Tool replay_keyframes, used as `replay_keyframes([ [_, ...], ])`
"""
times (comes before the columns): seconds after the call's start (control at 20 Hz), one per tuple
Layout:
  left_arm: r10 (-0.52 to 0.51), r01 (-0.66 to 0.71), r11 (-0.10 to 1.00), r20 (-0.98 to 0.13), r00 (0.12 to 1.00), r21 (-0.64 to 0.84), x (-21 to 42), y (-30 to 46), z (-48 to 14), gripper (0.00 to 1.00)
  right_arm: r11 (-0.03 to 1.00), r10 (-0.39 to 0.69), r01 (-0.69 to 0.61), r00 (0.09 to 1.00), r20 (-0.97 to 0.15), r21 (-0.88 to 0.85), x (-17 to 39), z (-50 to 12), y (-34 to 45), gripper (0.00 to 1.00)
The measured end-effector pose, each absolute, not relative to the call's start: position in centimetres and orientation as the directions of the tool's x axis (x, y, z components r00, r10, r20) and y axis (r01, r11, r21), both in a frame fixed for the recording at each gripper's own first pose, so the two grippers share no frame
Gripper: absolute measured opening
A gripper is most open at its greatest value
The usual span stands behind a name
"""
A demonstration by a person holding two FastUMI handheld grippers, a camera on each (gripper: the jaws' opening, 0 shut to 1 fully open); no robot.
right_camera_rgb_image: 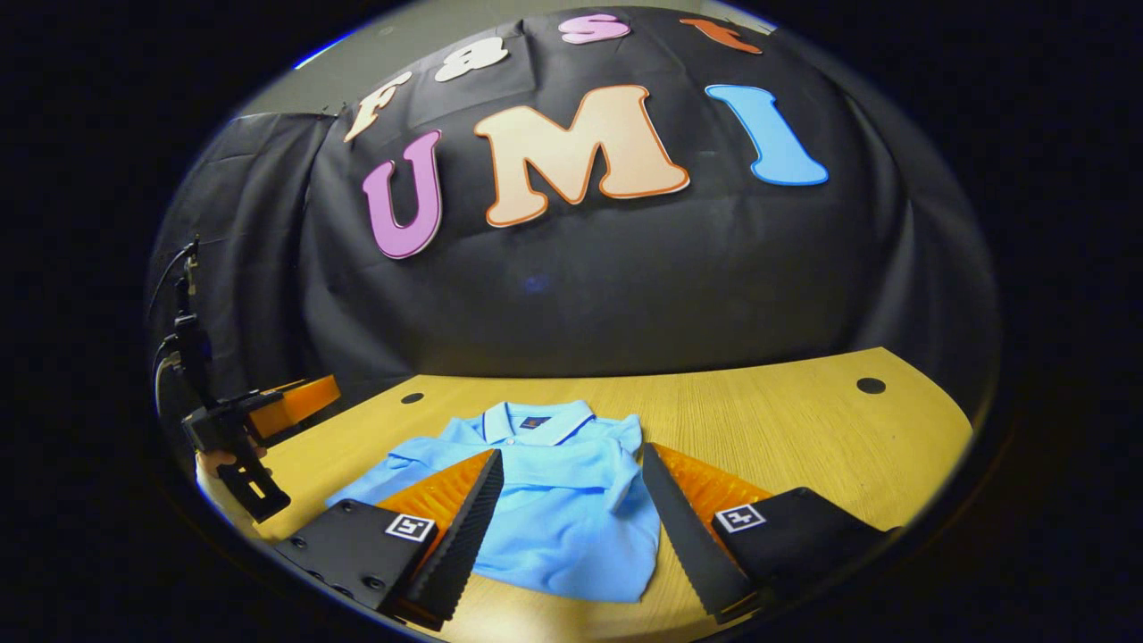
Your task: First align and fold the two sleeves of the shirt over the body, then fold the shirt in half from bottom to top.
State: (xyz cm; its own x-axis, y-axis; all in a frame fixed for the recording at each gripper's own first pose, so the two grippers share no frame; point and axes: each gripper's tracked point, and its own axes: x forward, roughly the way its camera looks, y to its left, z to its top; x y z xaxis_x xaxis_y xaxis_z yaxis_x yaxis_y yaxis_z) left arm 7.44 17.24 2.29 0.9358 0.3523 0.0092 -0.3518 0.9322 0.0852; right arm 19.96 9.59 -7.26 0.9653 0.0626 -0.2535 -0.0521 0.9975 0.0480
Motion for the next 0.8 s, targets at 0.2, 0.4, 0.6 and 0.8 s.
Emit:
replay_keyframes([
  [0.2,0.35,-0.354,0.928,0.055,0.935,0.113,5.8,16.8,2.4,0.96,0.997,0.074,-0.07,0.977,-0.2,0.026,17.7,-6.8,9.4,0.98],
  [0.4,0.319,-0.319,0.944,0.021,0.948,0.086,5.5,15.9,0.3,0.96,0.998,0.067,-0.066,0.977,-0.205,0.012,17.3,-8.0,9.1,0.98],
  [0.6,0.304,-0.305,0.948,0.018,0.952,0.09,5.5,15.8,0.0,0.96,0.996,0.083,-0.074,0.969,-0.234,0.049,17.2,-9.1,9.5,0.98],
  [0.8,0.31,-0.31,0.946,0.012,0.951,0.092,5.5,16.1,-0.6,0.96,0.997,0.07,-0.071,0.969,-0.235,0.005,17.1,-9.5,9.4,0.98],
])
